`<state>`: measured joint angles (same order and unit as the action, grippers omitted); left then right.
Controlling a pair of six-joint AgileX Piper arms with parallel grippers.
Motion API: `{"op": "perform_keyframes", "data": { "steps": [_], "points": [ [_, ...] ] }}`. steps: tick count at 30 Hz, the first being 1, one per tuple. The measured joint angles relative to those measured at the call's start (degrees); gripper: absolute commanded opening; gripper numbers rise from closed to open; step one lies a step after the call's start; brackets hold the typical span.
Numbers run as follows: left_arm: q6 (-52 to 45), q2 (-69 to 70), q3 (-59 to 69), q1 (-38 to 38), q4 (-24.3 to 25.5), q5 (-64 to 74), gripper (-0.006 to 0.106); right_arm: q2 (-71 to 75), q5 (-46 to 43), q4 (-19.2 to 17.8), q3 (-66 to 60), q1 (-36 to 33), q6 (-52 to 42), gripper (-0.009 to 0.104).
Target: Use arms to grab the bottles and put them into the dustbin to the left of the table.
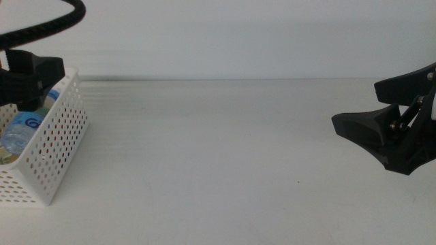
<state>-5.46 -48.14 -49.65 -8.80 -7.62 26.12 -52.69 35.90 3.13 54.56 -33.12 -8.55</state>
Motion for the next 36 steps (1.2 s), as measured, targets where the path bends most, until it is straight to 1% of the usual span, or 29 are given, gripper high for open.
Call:
{"op": "perform_keyframes", "data": {
  "steps": [2, 5, 8, 13, 17, 21, 27, 29, 33, 36],
  "points": [
    [0.0, 0.0, 0.0, 0.0, 0.0, 0.0, 0.09, 0.3, -0.8, -0.6, -0.9, 0.0, 0.0, 0.063],
    [0.0, -0.1, 0.0, 0.0, 0.0, 0.0, 0.09, 1.2, -3.2, -3.1, -3.0, 0.1, 0.0, 0.063],
    [0.0, 0.0, 0.1, 0.7, 0.0, 0.0, 0.09, 2.8, -6.4, -5.8, -5.4, 1.6, 0.0, 0.063],
    [0.0, 3.1, 1.7, 4.7, 0.0, -2.0, 0.09, 8.3, -8.8, -6.8, -10.9, 8.9, 0.0, 0.063],
    [0.0, 9.1, 7.4, 8.5, 0.0, -7.9, 0.09, 16.2, -9.2, -7.1, -17.7, 16.3, 0.0, 0.063],
    [0.0, 17.2, 16.3, 8.8, 0.0, -12.6, 0.09, 25.5, -9.2, -6.8, -24.3, 21.5, 0.0, 0.063],
    [0.0, 32.5, 28.8, 8.8, 0.0, -14.1, 0.09, 39.5, -9.2, -5.7, -34.9, 27.6, 0.0, 0.063],
    [0.0, 36.8, 33.1, 8.8, 0.0, -14.1, 0.09, 43.4, -9.1, -4.4, -38.4, 28.9, 0.0, 0.063],
    [0.0, 43.6, 40.9, 8.8, 0.0, -14.1, 0.09, 49.2, -9.0, 0.1, -43.4, 30.6, 0.0, 0.063],
    [0.0, 47.1, 45.7, 8.8, 0.0, -14.1, 0.09, 52.6, -9.0, 0.7, -45.6, 31.8, 0.0, 0.063]
  ]
}}
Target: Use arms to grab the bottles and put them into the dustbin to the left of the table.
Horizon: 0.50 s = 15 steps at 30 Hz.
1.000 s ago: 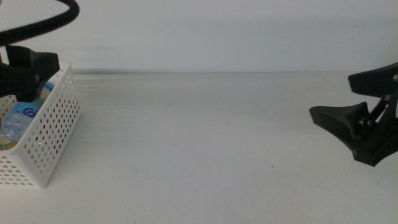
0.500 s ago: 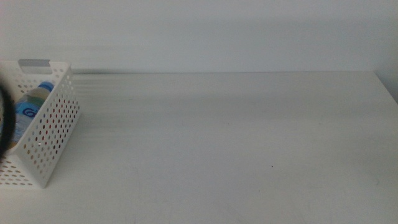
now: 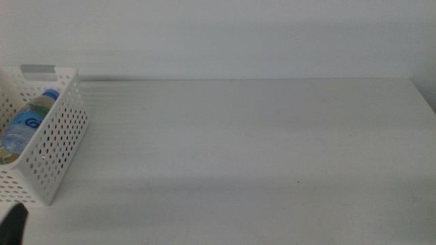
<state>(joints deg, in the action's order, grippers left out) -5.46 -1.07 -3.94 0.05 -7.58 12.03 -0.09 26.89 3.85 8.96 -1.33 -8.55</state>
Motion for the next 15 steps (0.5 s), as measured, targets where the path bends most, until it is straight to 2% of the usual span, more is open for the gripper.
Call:
{"op": "perform_keyframes", "data": {
  "steps": [5, 10, 15],
  "points": [
    [0.0, 1.7, 5.2, 0.0, 0.0, 0.2, 0.09, 0.7, -0.1, -1.4, -3.5, 1.0, 0.0, 0.063],
    [0.0, 1.8, 5.6, 0.0, -0.1, 0.6, 0.09, 0.7, -0.4, -2.3, -6.2, 1.4, 0.0, 0.063],
    [0.0, 1.8, 5.7, 0.0, -0.1, 0.6, 0.09, 0.7, -2.3, -4.8, -9.8, 1.4, 0.0, 0.063]
  ]
}}
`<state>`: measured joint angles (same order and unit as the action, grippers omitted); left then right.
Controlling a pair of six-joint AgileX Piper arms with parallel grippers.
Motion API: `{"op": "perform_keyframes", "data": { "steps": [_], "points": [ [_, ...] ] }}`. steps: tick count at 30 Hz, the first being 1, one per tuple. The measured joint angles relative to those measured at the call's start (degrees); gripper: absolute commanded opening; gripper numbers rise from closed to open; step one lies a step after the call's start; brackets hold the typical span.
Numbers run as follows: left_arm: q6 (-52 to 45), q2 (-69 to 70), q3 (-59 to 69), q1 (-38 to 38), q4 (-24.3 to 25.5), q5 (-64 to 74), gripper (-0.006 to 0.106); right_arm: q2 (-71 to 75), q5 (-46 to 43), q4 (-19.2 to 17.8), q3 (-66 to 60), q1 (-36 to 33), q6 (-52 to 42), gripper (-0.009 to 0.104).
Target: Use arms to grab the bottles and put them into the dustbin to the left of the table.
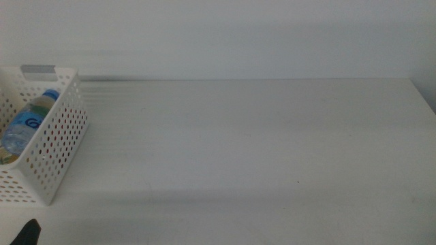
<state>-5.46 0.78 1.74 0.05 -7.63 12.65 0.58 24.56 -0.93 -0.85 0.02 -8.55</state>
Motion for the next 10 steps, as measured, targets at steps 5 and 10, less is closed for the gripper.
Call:
{"op": "perform_keyframes", "data": {
  "steps": [5, 10],
  "points": [
    [0.0, 0.0, 0.0, 0.0, 0.0, 0.1, 0.09, 0.0, -2.9, -1.9, -0.5, 0.0, 0.0, 0.063],
    [0.0, 0.0, 0.0, 0.0, 0.0, 0.1, 0.09, 0.0, -3.7, -2.0, -0.6, 0.0, 0.0, 0.063]
  ]
}}
